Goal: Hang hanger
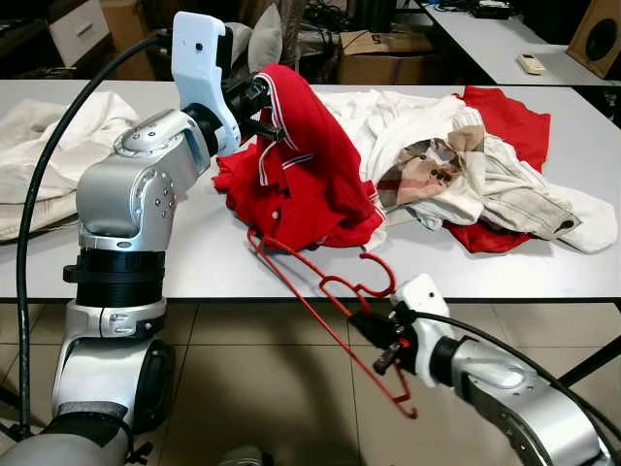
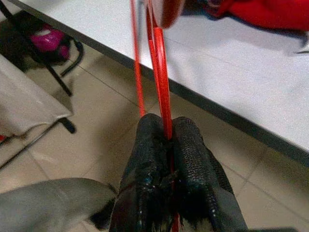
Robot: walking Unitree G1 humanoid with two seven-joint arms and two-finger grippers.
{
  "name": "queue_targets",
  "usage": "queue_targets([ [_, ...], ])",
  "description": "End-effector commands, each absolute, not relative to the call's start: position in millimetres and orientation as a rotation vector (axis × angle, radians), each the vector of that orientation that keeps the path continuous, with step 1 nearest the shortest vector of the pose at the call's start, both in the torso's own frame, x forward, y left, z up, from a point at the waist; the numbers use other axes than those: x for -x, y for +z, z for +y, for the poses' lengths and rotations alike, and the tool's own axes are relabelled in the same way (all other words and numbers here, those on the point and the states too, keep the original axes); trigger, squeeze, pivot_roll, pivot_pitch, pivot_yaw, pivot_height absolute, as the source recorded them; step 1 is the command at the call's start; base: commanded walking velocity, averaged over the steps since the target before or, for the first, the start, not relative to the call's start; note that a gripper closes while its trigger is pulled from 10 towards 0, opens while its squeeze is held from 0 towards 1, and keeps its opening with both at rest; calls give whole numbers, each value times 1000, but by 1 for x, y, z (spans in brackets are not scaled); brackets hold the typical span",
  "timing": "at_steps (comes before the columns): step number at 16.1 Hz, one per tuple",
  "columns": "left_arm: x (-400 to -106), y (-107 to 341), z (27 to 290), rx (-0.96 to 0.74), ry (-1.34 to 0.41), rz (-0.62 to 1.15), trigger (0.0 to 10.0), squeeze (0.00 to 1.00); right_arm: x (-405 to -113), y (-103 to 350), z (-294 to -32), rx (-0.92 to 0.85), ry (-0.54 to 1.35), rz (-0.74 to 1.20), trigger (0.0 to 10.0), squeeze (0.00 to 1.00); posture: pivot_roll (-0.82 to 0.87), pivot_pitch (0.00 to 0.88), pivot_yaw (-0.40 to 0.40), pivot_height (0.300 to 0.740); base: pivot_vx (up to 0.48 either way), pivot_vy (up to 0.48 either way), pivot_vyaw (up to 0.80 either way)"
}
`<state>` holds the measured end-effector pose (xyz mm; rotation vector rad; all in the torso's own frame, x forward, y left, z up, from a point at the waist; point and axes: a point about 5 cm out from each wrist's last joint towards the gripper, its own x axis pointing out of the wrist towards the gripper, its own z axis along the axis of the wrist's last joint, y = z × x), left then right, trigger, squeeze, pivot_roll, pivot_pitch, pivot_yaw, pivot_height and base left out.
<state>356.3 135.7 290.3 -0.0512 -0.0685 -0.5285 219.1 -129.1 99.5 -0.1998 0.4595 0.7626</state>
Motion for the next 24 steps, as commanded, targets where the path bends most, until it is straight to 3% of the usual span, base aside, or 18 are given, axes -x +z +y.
queue_targets([
  [1,-357,299,142,62,-508,-101,0,0,-221,93,-138,247,709,487,10000,0,57,0,34,740,0,0,0],
  [5,-358,291,148,28,-495,-65,0,0,-231,124,-139,117,658,263,10000,0,60,0,32,740,0,0,0],
  [8,-361,203,173,-169,-454,289,0,0,-222,171,-153,-84,757,49,10000,0,58,0,32,740,0,0,0],
  [11,-346,159,184,-290,-483,465,0,0,-222,173,-166,-83,737,54,10000,0,29,0,51,740,0,0,0],
  [13,-337,158,183,-278,-578,482,0,0,-213,169,-166,-70,801,104,10000,0,28,0,50,740,0,0,0],
  [16,-326,171,170,-154,-789,452,0,0,-214,161,-174,-32,751,161,10000,0,31,0,48,740,0,0,0],
  [18,-309,185,153,-47,-1010,406,0,0,-218,165,-178,-3,725,152,10000,0,33,0,52,740,0,0,0],
  [19,-310,188,152,-33,-1006,386,0,0,-217,166,-178,2,735,146,10000,0,33,0,52,740,0,0,0],
  [20,-335,198,158,-14,-799,303,0,0,-211,171,-185,38,752,143,10000,0,30,0,57,740,0,0,0],
  [22,-353,209,168,-61,-625,234,0,0,-200,176,-193,78,788,156,10000,0,25,0,64,740,0,0,0],
  [24,-360,222,171,-109,-576,172,0,0,-189,178,-202,132,824,201,10000,0,17,0,76,740,0,0,0],
])
